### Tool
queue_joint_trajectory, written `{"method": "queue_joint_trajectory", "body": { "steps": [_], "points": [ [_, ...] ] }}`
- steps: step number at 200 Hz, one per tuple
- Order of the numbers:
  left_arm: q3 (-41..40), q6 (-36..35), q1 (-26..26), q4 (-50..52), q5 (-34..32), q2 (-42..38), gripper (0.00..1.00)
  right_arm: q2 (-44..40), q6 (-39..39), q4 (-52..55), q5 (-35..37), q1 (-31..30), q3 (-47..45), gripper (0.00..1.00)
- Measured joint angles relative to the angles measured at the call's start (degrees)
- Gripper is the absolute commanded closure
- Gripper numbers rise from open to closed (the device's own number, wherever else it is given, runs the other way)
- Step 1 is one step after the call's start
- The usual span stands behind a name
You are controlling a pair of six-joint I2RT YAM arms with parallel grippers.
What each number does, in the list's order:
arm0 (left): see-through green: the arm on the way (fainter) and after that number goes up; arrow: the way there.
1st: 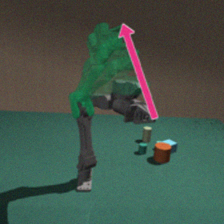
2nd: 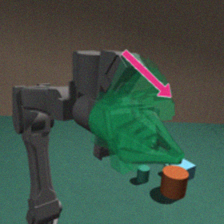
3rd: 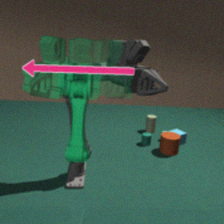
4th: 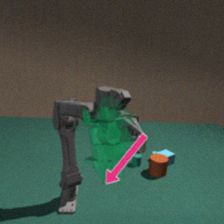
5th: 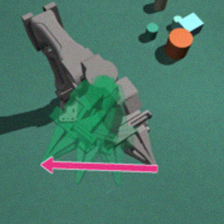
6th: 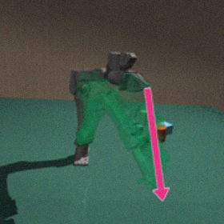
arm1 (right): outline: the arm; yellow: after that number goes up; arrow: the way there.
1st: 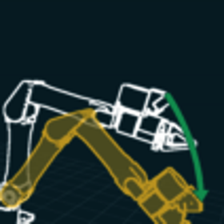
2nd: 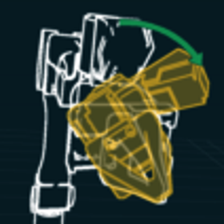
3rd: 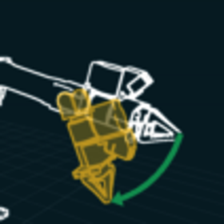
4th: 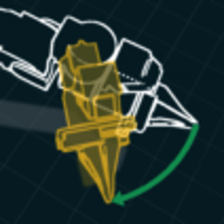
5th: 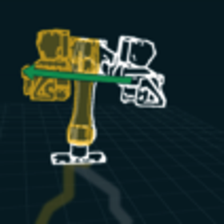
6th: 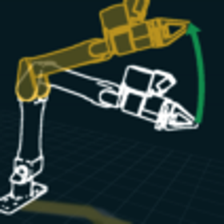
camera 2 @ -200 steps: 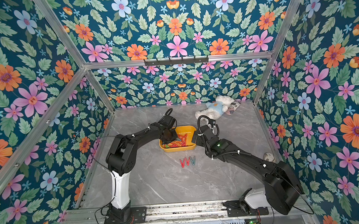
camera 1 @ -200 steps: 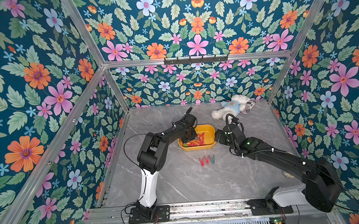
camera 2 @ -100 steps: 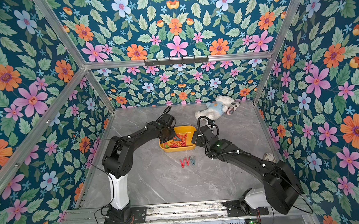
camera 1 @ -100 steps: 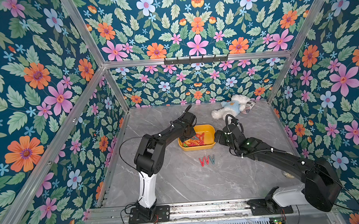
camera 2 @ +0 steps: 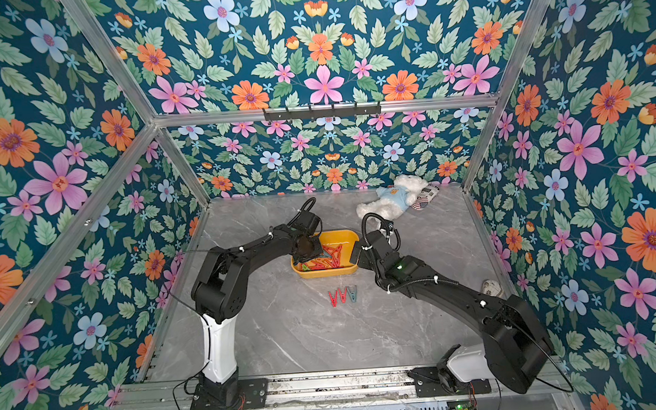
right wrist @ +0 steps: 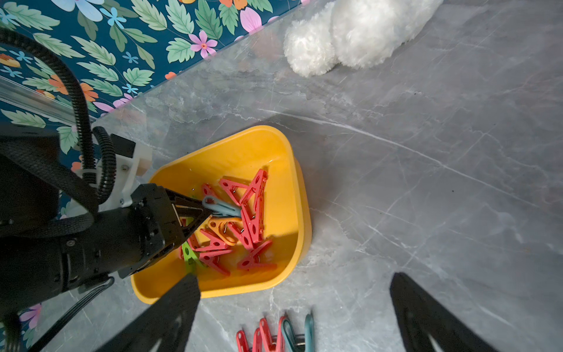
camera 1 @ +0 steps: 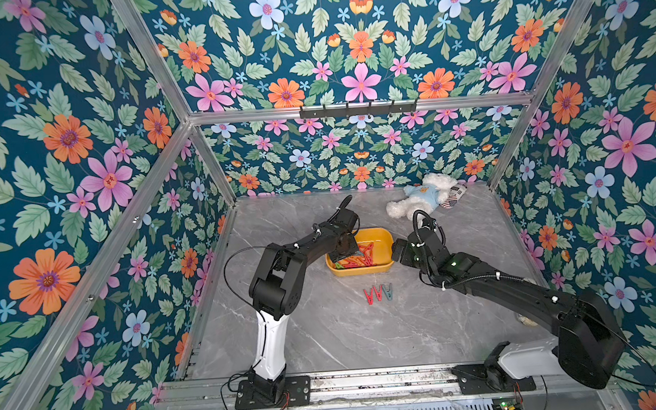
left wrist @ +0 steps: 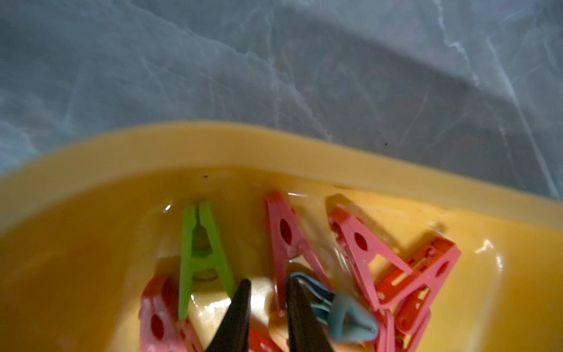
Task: Take the clothespins out of the storage box
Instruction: Pick up the clothespin from the storage box, then place the clothespin in the storage box.
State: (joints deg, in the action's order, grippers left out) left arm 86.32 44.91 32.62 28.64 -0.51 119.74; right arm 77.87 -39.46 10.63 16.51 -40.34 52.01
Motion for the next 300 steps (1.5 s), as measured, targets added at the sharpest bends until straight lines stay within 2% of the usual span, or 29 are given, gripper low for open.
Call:
{"method": "queue_joint_trajectory", "body": {
  "steps": [29, 73, 110, 222, 278, 300],
  "points": [
    [0.87, -0.24, 0.0, -0.59, -0.11, 0.96, 0.76, 0.07, 0.0, 0.0, 0.0, 0.0, 0.0, 0.01],
    [2.23, -0.66, 0.0, -0.74, -1.14, 1.79, 0.93, 0.31, 0.0, -0.04, -0.02, 0.0, 0.15, 0.01],
    [2.4, -1.64, 0.0, 0.48, -2.82, 0.5, 0.98, 0.55, 0.0, -0.09, -0.2, 0.0, 0.33, 0.01],
    [-1.99, -3.04, 0.04, 2.67, -6.69, -8.55, 0.97, 1.84, 0.07, -2.86, -4.46, -0.02, 0.74, 0.01],
    [-1.73, -4.13, 0.52, 2.56, -4.92, -4.55, 0.96, 2.05, -0.17, -3.8, -6.01, -0.33, 0.37, 0.01],
    [-0.22, -4.59, 0.7, 2.25, -4.07, -2.25, 0.91, 1.99, -0.48, -3.96, -6.16, -0.44, -0.22, 0.01]
  ]
}}
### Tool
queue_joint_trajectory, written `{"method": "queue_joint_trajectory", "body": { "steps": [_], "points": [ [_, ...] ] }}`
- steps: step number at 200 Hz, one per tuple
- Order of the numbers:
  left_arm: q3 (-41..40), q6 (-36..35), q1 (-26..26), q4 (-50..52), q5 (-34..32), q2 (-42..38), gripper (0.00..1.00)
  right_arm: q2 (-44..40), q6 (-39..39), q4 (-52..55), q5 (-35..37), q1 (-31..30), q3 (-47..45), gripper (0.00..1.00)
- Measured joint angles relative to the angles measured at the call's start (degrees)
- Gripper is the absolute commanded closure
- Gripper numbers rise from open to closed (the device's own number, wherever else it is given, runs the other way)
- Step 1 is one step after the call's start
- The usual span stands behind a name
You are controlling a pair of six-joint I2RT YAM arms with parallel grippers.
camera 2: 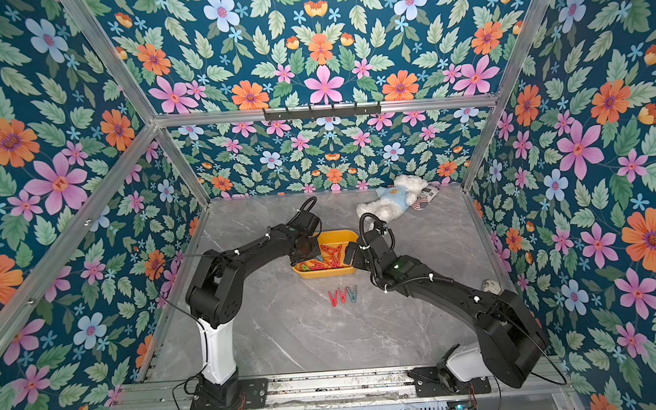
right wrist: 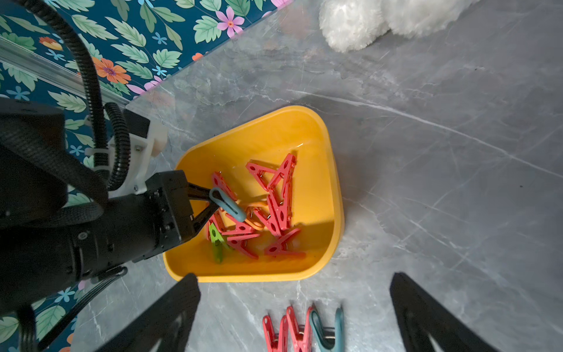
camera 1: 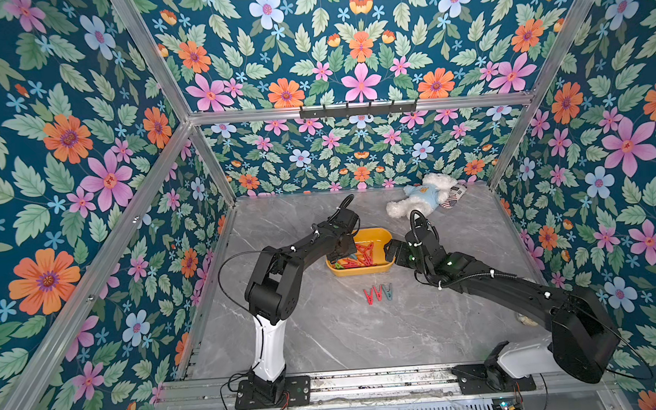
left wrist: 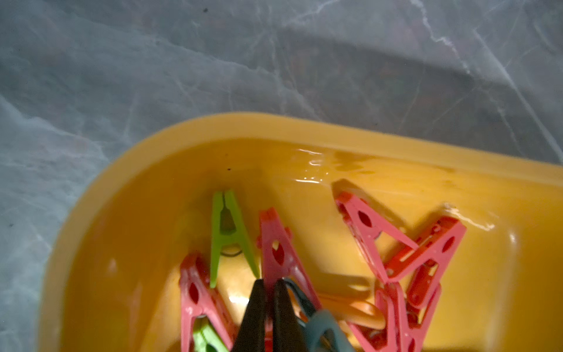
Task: Take the clothespins out of the storage box
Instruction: Place the clothespin in the storage box, then pick up the clothespin from the storage box.
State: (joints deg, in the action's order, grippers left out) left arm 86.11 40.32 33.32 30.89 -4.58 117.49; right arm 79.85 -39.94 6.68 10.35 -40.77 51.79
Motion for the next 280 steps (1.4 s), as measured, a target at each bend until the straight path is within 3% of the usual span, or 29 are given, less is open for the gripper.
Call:
{"method": "queue_joint_trajectory", "body": {
  "steps": [23, 66, 157, 197, 280],
  "points": [
    [1.4, -0.39, 0.0, -0.55, 0.22, 2.14, 0.77, -0.13, -0.17, 0.0, 0.0, -0.07, -0.13, 0.01],
    [2.86, -1.46, -0.22, -0.55, -0.11, 4.09, 0.76, -0.35, -0.52, 0.02, 0.17, -0.09, -0.2, 0.01],
    [3.93, -2.89, -0.33, -0.37, -2.97, 4.46, 0.97, -0.09, -0.52, 0.02, 0.2, -0.09, 0.13, 0.01],
    [3.96, -2.93, -0.33, 0.26, -3.28, 3.45, 0.97, -0.04, -0.52, 0.02, 0.2, -0.09, 0.11, 0.01],
    [-1.22, -3.02, -0.02, 1.29, -3.61, -7.72, 0.98, -0.04, -0.44, 0.0, -0.85, -1.01, 0.52, 0.01]
  ]
}}
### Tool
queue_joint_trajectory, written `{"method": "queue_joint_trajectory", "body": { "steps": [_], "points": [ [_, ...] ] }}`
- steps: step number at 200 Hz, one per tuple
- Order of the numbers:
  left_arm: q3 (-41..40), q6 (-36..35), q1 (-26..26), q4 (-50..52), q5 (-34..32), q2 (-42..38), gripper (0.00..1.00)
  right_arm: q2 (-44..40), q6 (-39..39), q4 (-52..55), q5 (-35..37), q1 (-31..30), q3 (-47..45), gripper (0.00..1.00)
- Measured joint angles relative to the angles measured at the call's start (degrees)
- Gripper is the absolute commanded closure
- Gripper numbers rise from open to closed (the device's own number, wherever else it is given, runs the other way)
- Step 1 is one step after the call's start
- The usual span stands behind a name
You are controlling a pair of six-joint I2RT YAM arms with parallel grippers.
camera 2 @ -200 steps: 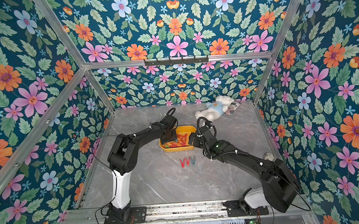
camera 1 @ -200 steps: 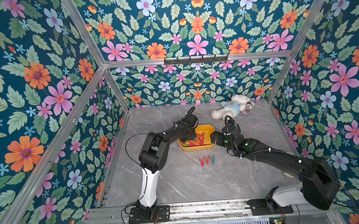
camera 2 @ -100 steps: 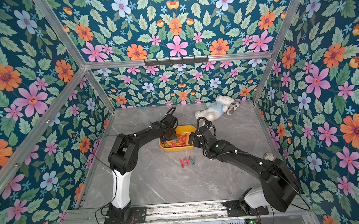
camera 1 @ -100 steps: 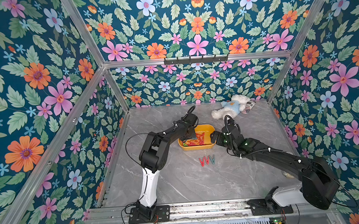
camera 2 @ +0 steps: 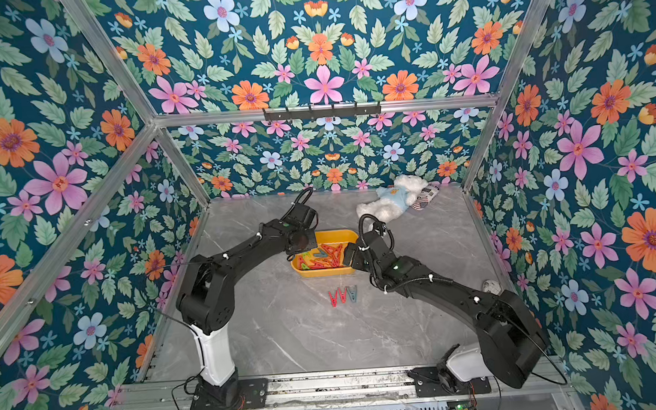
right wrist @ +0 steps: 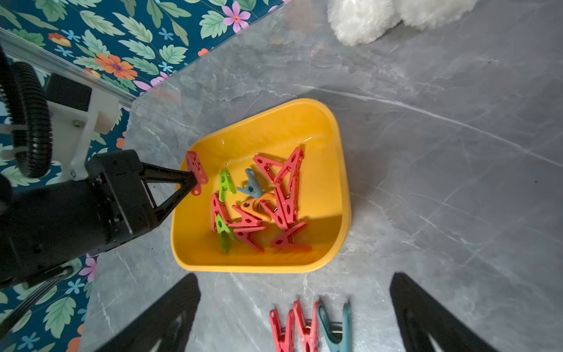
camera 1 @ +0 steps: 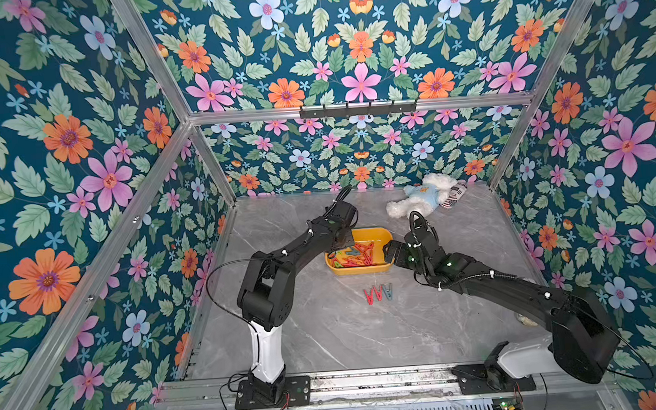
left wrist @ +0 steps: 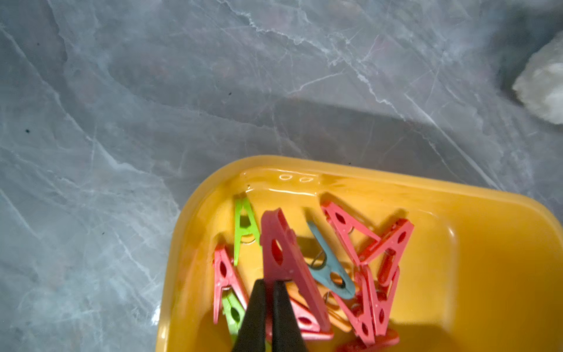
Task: Take the clothespins out of the storage box
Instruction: Pick up the clothespin from the storage box, then place the clothespin at the center of the board.
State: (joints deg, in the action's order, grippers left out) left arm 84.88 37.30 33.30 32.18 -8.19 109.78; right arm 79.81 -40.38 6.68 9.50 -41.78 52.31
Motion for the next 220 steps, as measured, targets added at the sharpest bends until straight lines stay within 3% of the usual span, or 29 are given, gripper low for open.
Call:
{"method": "queue_joint_trajectory", "body": {
  "steps": [68, 125, 171, 220],
  "points": [
    [-12.15, 0.07, 3.76, 0.61, 0.76, -11.34, 0.98, -0.17, 0.94, -0.48, -0.46, -2.38, -0.33, 0.01],
    [-20.52, 0.35, 10.73, 0.76, 0.81, -19.15, 0.98, -1.64, 0.55, -0.63, -0.42, -4.61, -2.05, 0.01],
    [-26.25, 1.36, 14.25, -0.35, 1.51, -20.7, 0.98, -3.26, -0.72, -0.85, -0.39, -5.92, -3.98, 0.01],
    [-29.11, -0.07, 16.41, -3.19, 3.58, -17.27, 0.99, -6.1, -2.05, -0.79, 0.48, -6.45, -6.36, 0.01]
  ]
}}
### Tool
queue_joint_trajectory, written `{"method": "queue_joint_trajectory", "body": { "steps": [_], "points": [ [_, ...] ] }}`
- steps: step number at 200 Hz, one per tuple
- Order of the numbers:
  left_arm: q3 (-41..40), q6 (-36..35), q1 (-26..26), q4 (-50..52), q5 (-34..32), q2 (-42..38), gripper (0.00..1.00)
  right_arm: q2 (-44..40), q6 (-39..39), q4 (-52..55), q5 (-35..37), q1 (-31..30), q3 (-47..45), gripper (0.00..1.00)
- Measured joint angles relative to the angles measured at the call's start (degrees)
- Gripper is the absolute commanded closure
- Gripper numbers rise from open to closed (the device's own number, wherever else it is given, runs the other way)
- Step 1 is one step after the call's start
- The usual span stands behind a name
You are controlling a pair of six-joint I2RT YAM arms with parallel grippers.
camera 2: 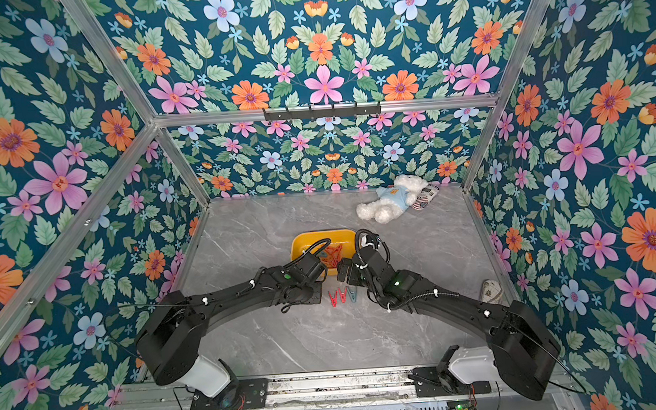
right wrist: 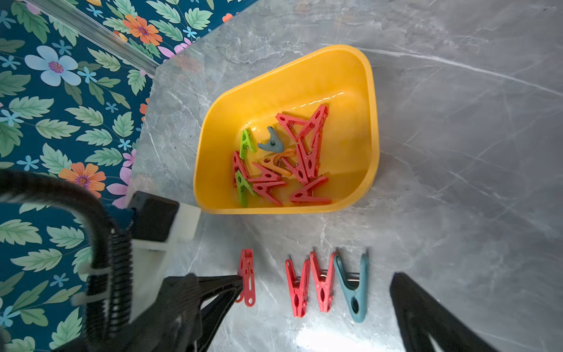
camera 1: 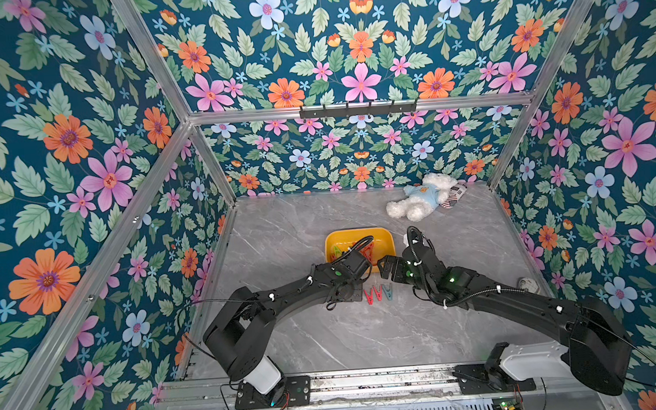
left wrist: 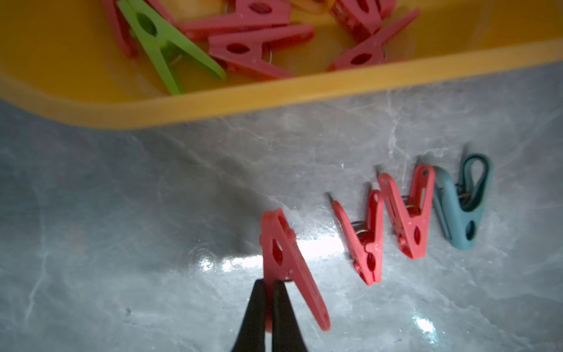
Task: Take the clothespins out of the storage box
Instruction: Place the clothespin at the center of the board.
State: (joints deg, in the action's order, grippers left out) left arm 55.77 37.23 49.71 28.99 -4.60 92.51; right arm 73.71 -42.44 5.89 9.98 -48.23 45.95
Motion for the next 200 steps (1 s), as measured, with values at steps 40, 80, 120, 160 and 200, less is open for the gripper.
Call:
{"method": "queue_joint_trajectory", "body": {
  "steps": [40, 80, 120, 160, 200],
  "points": [
    [0.17, -1.4, 0.59, -1.57, 0.5, 3.3, 0.97, -1.64, -1.49, 0.42, 0.61, -0.2, -1.53, 0.01],
    [0.66, -2.71, 0.9, -2.05, 1.36, 5.16, 0.95, -2.05, -2.14, 0.44, 0.92, -0.52, -2.05, 0.01],
    [0.9, -2.84, 1.01, -2.75, 1.81, 5.7, 0.8, -1.99, -2.47, 0.42, 1.03, -0.57, -2.05, 0.01],
    [2.14, -2.82, 1.07, -1.7, 1.57, 4.55, 0.7, -0.48, -2.36, 0.39, 1.09, -0.57, -0.87, 0.01],
    [4.9, -2.82, 0.7, 0.52, -0.02, 2.01, 0.59, 1.86, -0.92, 0.46, 1.25, -0.57, 1.57, 0.01]
  ]
}}
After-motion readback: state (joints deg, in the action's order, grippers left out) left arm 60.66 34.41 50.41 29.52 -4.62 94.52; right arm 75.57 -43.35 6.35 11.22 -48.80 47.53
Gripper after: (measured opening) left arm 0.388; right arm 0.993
